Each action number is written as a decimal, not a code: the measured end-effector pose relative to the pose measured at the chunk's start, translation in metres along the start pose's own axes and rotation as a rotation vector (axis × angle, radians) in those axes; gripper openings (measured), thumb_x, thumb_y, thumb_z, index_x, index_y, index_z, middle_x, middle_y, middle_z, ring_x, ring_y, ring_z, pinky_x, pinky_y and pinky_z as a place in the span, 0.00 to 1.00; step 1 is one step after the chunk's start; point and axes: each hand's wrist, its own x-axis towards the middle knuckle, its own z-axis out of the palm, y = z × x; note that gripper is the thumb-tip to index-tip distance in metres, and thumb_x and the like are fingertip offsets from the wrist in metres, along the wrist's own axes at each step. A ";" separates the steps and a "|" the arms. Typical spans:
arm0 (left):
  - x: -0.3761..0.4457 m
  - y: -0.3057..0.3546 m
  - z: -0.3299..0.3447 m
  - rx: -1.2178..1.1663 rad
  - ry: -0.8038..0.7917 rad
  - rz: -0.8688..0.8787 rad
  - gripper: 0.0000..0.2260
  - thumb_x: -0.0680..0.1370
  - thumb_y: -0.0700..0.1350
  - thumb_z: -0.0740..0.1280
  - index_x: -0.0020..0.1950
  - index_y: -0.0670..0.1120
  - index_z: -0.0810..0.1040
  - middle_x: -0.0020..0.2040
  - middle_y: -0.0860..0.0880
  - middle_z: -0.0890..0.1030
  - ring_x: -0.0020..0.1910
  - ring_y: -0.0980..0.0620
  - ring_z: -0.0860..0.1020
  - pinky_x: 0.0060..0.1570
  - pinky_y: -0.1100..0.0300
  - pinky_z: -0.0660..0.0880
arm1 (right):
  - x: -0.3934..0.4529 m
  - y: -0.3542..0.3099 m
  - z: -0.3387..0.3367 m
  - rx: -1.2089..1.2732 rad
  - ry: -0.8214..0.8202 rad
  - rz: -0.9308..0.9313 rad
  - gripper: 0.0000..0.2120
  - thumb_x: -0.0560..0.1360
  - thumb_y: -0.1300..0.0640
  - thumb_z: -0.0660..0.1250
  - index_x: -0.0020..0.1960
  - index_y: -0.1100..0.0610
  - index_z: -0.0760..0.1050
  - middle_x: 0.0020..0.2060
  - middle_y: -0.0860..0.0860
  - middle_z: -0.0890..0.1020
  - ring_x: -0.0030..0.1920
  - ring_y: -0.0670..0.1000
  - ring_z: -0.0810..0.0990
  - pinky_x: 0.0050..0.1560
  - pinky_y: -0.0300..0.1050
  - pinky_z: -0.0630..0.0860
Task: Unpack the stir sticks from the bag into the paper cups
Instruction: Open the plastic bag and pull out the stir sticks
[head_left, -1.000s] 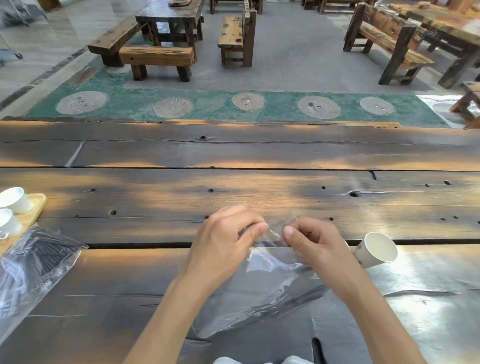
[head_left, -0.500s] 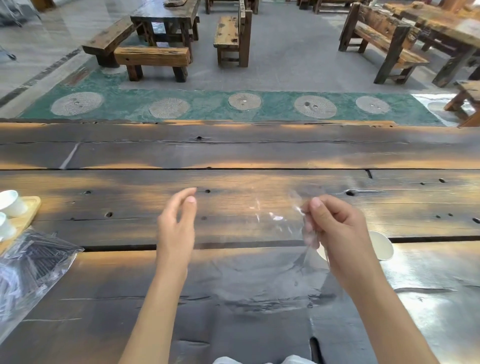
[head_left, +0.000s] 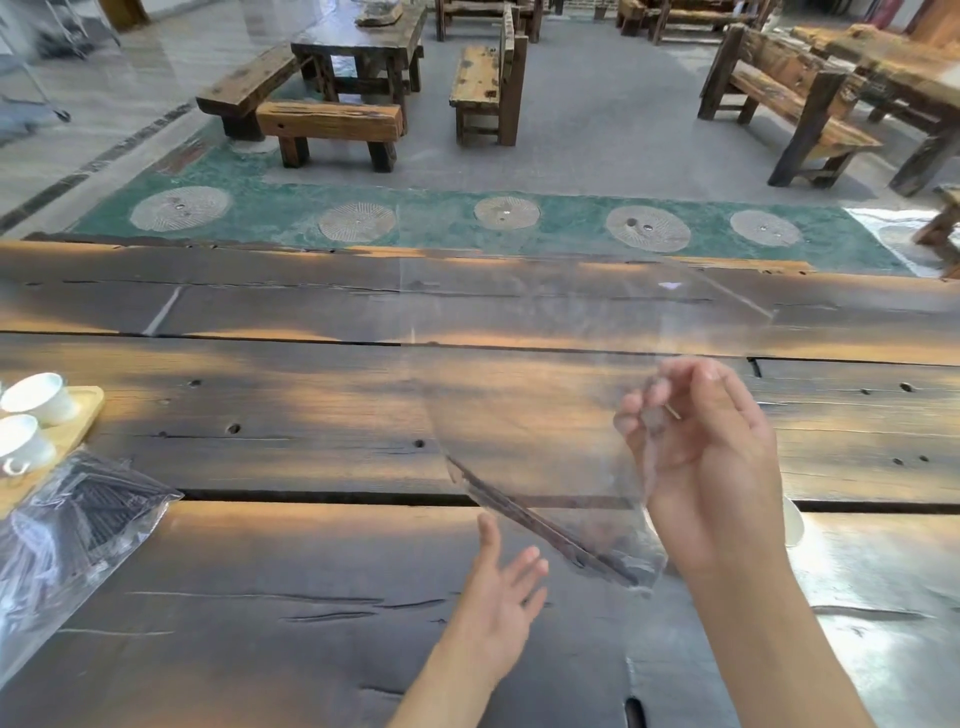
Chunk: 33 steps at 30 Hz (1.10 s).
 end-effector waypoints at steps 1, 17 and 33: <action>0.001 -0.002 0.003 -0.035 -0.054 -0.013 0.38 0.69 0.64 0.65 0.75 0.49 0.65 0.62 0.40 0.80 0.64 0.42 0.76 0.70 0.47 0.65 | -0.001 -0.001 -0.002 0.033 0.025 -0.005 0.11 0.81 0.57 0.58 0.46 0.60 0.76 0.33 0.52 0.78 0.36 0.52 0.80 0.41 0.43 0.77; -0.009 0.042 -0.023 0.130 -0.212 0.385 0.12 0.72 0.36 0.70 0.53 0.45 0.74 0.46 0.41 0.83 0.37 0.46 0.81 0.39 0.54 0.79 | 0.005 -0.068 -0.080 -0.601 0.087 -0.217 0.28 0.77 0.74 0.61 0.69 0.48 0.73 0.48 0.58 0.84 0.37 0.56 0.81 0.40 0.43 0.77; -0.037 0.096 -0.067 0.453 -0.166 0.651 0.18 0.65 0.43 0.73 0.52 0.42 0.75 0.37 0.45 0.80 0.36 0.46 0.77 0.48 0.50 0.72 | 0.030 -0.029 -0.080 -1.233 -0.069 0.298 0.15 0.73 0.56 0.75 0.59 0.49 0.80 0.41 0.52 0.81 0.39 0.48 0.79 0.43 0.41 0.72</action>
